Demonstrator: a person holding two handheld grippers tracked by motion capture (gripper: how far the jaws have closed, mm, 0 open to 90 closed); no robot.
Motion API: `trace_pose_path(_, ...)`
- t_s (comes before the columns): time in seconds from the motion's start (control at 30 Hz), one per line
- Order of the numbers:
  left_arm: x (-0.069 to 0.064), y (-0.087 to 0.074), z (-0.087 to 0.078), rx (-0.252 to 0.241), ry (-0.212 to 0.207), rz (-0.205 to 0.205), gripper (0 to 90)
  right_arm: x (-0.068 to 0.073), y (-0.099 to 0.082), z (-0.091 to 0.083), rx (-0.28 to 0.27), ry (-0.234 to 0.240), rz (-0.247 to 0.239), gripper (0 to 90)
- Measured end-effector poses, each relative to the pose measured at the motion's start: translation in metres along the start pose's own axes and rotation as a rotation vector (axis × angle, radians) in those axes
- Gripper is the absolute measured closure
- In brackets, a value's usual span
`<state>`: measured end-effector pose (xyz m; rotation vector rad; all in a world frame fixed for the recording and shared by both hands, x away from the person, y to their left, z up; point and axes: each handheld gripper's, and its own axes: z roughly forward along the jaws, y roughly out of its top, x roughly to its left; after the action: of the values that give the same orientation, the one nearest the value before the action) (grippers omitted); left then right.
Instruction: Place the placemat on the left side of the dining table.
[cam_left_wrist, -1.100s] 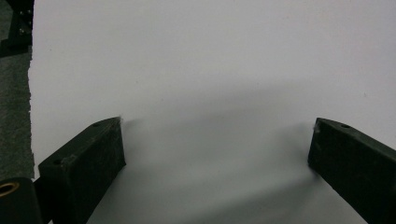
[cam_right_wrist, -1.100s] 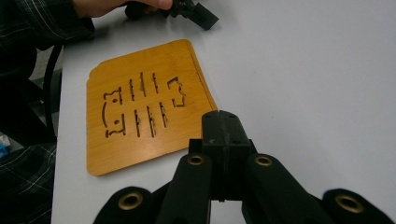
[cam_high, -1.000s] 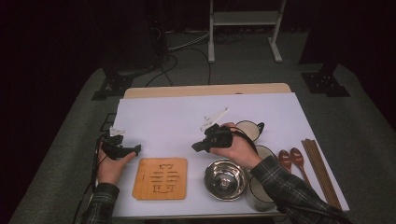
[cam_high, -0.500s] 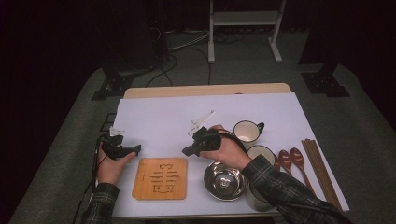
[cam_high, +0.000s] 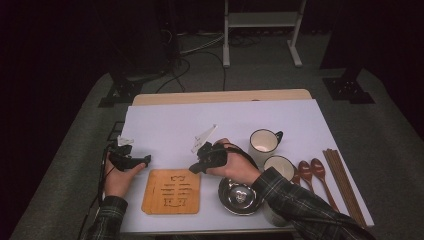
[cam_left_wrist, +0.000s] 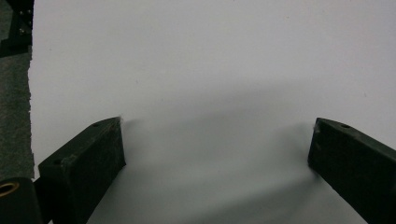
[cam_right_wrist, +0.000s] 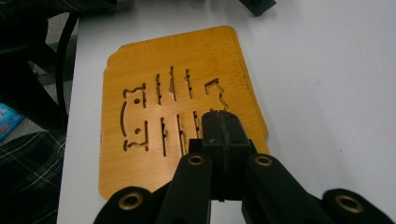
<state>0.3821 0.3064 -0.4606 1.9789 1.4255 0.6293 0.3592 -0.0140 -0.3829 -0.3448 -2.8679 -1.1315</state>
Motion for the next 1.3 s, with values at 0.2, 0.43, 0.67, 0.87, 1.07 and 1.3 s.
trace_pose_path(0.2, 0.0, 0.0, 0.0, -0.001, 0.0, -0.001, 2.4, 0.004, 0.004, 0.01, 0.021, 0.015, -0.017, 89.6)
trace_pose_path(0.43, 0.0, 0.0, 0.0, -0.001, 0.0, 0.0, 2.4, 0.009, 0.0, 0.021, 0.046, 0.036, -0.022, 89.6)
trace_pose_path(0.67, 0.0, 0.0, 0.0, -0.001, 0.0, 0.0, 2.4, 0.01, -0.004, 0.028, 0.104, 0.013, -0.037, 89.6)
trace_pose_path(0.87, 0.0, 0.0, 0.0, -0.001, 0.0, 0.0, 2.4, 0.007, -0.008, 0.032, 0.139, -0.017, -0.034, 89.6)
trace_pose_path(1.07, 0.0, 0.0, 0.0, -0.001, 0.0, 0.0, 2.4, 0.005, -0.012, 0.034, 0.164, -0.029, -0.029, 89.6)
trace_pose_path(1.3, 0.0, 0.0, 0.0, -0.001, 0.0, 0.001, 2.4, 0.004, -0.014, 0.038, 0.186, -0.031, -0.025, 89.6)
